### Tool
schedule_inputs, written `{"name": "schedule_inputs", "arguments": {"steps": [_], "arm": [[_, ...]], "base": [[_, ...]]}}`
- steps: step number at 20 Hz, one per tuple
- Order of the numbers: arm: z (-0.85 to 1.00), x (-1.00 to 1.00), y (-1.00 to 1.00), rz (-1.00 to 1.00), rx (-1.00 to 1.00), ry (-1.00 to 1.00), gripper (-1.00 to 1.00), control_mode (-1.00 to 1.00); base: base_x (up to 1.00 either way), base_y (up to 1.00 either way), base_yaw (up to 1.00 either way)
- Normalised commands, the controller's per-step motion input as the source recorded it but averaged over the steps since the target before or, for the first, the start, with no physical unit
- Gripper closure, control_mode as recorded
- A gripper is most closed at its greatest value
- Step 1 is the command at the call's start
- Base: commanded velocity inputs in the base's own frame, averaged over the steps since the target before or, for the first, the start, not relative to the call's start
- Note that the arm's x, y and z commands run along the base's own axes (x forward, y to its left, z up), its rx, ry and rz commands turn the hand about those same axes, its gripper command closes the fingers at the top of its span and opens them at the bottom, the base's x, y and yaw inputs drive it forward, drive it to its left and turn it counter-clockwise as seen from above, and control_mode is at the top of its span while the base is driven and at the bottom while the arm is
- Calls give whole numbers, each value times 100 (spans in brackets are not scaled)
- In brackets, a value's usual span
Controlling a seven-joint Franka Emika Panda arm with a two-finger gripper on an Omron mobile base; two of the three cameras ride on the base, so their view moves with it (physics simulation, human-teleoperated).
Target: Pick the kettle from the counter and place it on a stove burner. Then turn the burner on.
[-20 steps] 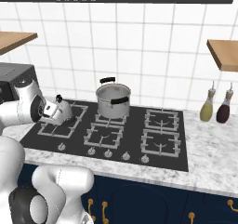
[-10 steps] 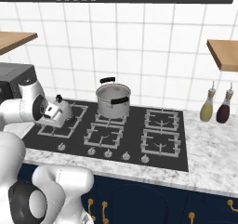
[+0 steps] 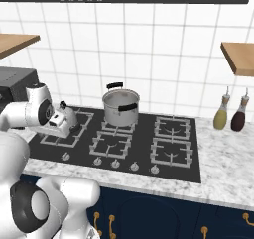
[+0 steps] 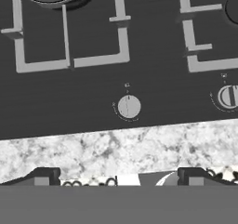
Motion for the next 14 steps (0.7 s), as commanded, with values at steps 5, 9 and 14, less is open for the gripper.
{"name": "schedule_inputs", "arguments": {"steps": [5,9,14], "arm": [[-44,0,-11,0,-3,15,-100,-100],[-47,0,-9,0,-3,10,-100,-100],[-46,0,-2,0,-2,5,-100,-100]], "base": [[0,0,0],[0,0,0],[0,0,0]]}}
